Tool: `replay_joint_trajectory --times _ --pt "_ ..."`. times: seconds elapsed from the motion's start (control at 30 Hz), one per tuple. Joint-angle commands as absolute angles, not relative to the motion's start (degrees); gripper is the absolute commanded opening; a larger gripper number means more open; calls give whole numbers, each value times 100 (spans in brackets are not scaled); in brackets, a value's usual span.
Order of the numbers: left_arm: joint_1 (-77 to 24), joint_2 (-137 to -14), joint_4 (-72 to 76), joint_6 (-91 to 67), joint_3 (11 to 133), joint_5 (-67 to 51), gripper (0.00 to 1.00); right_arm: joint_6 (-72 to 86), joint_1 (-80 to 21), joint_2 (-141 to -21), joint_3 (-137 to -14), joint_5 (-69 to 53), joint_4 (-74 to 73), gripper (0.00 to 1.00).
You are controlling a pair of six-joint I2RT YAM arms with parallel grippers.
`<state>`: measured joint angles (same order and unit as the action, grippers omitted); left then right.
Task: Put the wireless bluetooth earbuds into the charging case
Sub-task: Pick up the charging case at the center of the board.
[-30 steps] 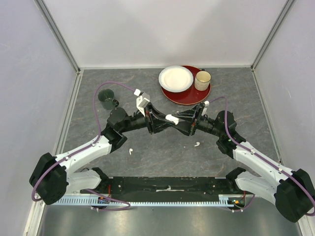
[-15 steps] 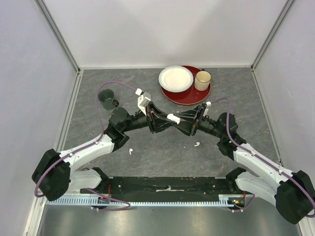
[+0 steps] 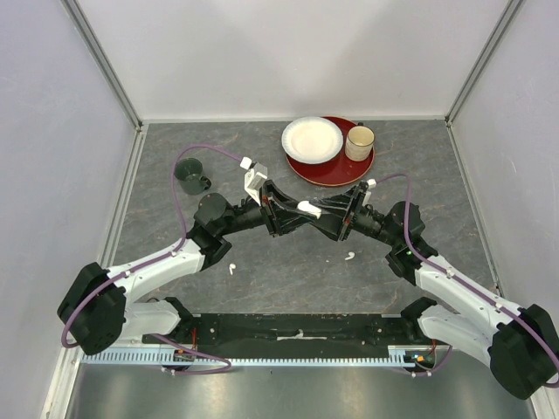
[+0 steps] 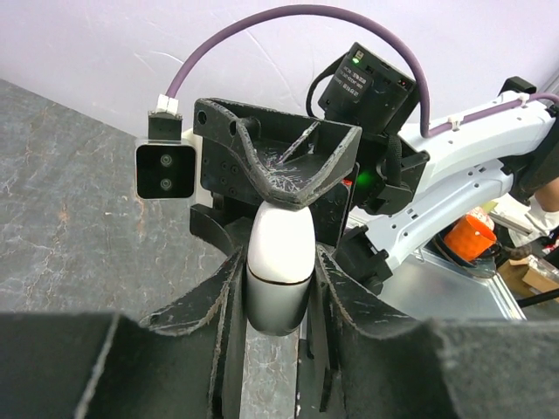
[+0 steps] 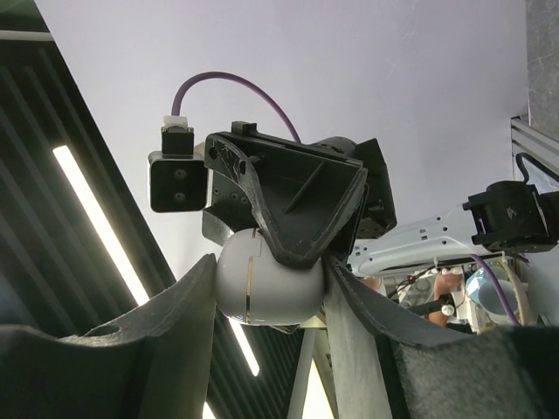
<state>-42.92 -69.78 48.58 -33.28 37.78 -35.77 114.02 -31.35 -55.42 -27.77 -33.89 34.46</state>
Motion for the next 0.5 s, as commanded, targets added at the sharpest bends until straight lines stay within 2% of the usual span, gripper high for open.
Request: replay_joint_trajectory --times 0.0,0.07,0.17,0.33,0.47 --pt "-4456 -6952 5405 -3524 3894 -3384 12 12129 -3199 -5493 -2742 -3410 3718 0" --pt "-4500 -6970 5396 -3516 3929 -3366 2 12094 -3199 -5449 -2733 -3419 3665 2" --pt "-4587 -6961 5624 -3419 3816 -3217 2 11892 -3199 -5379 -2760 -3410 3446 25" --pt "-4728 -6768 6003 -3025 3507 -2874 2 11628 -3199 -5344 -2812 -3313 3217 50" --pt "-4825 -6557 6745 -2585 3052 -3049 2 11532 -3191 -5431 -2839 -3401 3331 74"
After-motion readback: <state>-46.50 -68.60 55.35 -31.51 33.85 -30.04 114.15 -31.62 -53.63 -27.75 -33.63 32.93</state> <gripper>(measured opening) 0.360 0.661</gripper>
